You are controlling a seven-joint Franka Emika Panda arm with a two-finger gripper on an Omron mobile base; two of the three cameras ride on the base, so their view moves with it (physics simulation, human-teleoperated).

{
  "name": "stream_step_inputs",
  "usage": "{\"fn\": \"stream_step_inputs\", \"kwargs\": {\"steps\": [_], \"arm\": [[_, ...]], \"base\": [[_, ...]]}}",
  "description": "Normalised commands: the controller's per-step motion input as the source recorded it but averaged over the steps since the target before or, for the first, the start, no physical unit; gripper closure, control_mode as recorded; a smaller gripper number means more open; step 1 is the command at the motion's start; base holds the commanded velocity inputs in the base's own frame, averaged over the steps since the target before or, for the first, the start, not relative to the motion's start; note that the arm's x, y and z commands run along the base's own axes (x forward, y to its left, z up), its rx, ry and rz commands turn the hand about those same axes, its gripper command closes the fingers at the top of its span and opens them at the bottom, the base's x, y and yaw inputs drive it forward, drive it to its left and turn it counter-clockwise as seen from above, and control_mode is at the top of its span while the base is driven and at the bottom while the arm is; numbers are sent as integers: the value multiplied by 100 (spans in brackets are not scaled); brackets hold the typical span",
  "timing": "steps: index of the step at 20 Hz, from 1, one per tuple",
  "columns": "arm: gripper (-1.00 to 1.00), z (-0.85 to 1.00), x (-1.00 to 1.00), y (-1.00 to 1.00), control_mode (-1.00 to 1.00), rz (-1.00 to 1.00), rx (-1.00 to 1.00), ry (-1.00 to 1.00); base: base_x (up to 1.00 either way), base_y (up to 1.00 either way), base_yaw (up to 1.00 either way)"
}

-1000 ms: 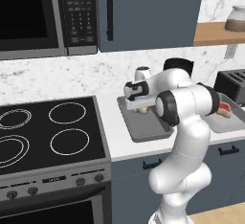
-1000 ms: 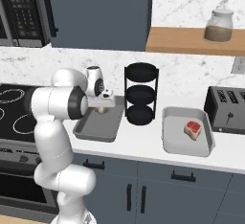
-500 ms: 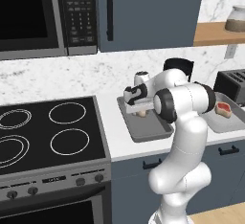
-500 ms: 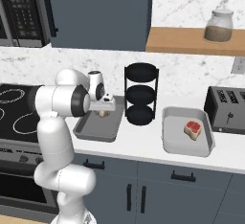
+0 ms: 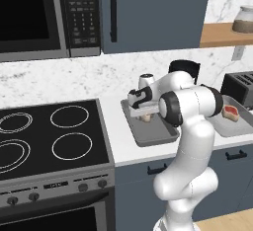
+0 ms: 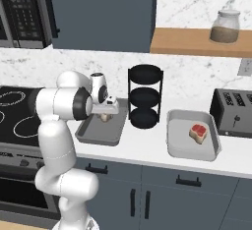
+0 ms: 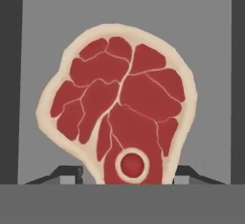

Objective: Place one potato and one steak in each tupperware on the nearby counter, to pack two identical lunches.

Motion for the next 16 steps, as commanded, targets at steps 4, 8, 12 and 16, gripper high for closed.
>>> {"fn": "stream_step_inputs", "kwargs": {"steps": [4,8,12,16], "arm": [[-100,1,0,1,-100,0,0,0],[-100,33,-27,-1,-100,0,0,-6],[-100,46,-92,-7,-100,0,9,-11],[-100,38,-100,-9,-100,0,11,-4]], "base": [[0,0,0],[0,0,0],[0,0,0],[0,0,0]]}}
